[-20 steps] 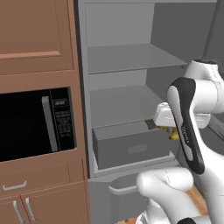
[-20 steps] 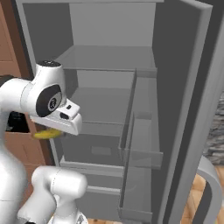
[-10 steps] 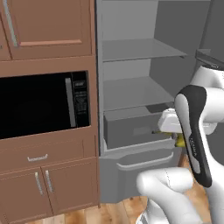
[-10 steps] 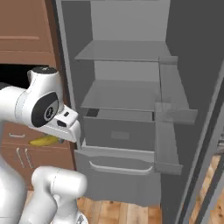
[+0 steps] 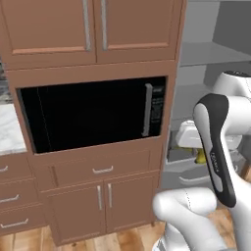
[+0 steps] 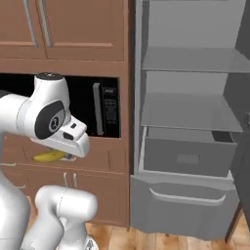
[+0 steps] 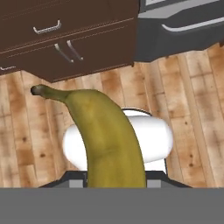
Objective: Pick the tangerine and banana from the fridge and place them inside the tupperware on the counter.
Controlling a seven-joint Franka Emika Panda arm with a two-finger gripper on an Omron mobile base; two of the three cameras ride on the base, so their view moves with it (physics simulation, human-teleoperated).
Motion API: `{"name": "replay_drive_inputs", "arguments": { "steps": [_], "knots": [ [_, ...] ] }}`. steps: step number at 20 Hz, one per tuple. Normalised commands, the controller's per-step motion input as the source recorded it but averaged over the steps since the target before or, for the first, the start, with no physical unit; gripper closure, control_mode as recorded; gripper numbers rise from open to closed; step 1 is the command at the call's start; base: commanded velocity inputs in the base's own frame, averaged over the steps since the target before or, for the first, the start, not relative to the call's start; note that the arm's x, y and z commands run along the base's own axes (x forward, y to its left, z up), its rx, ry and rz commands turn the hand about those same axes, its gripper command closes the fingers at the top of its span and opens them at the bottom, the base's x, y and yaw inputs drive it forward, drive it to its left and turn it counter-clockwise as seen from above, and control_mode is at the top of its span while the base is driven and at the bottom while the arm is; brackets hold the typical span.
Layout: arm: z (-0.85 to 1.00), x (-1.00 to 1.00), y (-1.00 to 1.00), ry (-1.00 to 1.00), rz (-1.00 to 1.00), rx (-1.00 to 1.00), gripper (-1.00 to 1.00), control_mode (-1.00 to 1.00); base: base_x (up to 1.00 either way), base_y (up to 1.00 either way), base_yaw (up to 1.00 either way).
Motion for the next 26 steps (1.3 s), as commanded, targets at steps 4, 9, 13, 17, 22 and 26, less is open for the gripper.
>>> {"name": "replay_drive_inputs", "arguments": {
  "steps": [4,9,13,17,22,26],
  "knots": [
    [0.0,0.0,0.0,0.0,0.0,0.0,1.0,1.0,0.28,1.0,0.0],
    [0.0,0.0,0.0,0.0,0.0,0.0,1.0,1.0,0.3,1.0,0.0],
    [0.0,0.0,0.0,0.0,0.0,0.0,1.0,1.0,0.35,1.0,0.0],
    [0.0,0.0,0.0,0.0,0.0,0.0,1.0,1.0,0.39,1.0,0.0],
    [0.0,0.0,0.0,0.0,0.0,0.0,1.0,1.0,0.33,1.0,0.02],
    [0.0,0.0,0.0,0.0,0.0,0.0,1.0,1.0,0.37,1.0,0.02]
  ]
}}
